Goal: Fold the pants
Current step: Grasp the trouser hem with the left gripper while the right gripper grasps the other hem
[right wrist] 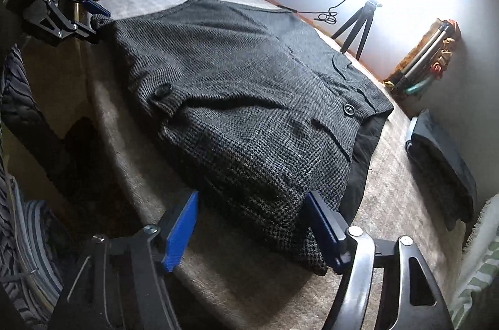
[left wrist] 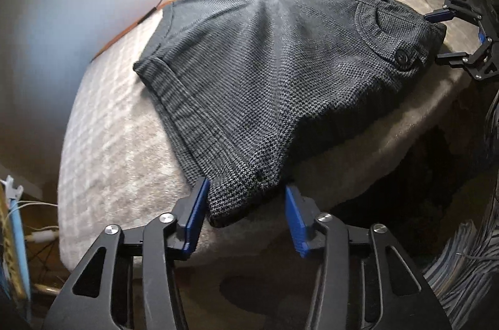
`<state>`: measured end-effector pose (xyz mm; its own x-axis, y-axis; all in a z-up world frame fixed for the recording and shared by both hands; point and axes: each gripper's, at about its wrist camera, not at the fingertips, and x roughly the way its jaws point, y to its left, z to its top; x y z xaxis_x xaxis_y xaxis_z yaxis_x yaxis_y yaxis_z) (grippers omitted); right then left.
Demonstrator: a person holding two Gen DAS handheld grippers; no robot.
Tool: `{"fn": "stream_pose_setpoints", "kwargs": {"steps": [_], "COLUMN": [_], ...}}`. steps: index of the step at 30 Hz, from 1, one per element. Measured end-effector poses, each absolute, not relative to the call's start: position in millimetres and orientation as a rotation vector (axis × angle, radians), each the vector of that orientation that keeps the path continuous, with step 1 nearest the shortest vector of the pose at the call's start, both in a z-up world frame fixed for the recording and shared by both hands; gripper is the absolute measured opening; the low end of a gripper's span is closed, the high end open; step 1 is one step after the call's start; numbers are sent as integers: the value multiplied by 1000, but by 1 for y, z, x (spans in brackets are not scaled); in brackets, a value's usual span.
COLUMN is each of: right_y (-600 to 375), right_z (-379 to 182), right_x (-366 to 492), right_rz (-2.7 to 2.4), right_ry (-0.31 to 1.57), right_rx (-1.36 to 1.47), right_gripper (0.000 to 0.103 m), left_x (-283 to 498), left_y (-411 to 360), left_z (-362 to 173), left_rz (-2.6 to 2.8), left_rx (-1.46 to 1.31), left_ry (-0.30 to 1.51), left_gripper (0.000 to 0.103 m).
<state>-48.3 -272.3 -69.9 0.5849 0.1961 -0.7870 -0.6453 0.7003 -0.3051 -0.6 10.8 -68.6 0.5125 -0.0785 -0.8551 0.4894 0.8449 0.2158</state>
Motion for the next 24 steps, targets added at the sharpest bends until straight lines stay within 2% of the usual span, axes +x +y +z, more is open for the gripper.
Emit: {"fn": "stream_pose_setpoints", "kwargs": {"steps": [5,10,13,24], "right_y": [-269,-269,-268,-267], "right_z": [-73,-61,-50,13], "right_x": [-46,-44,-44,-9], "right_rz": [513,498,478,414], "right_ry": [814,782,743,588], "right_rx": [-638,-600,-583,-463], "right_gripper": [51,30,23,11], "left_x": [-2,-1,2,60], "left_y": [6,6,9,10], "left_z": [-64,-43,-28,30], "left_rz": [-363,-339,-324,-278], "left_rx": [483,447,417,320], "left_ry": [937,852,803,646], "left_gripper": [24,20,18,15]}}
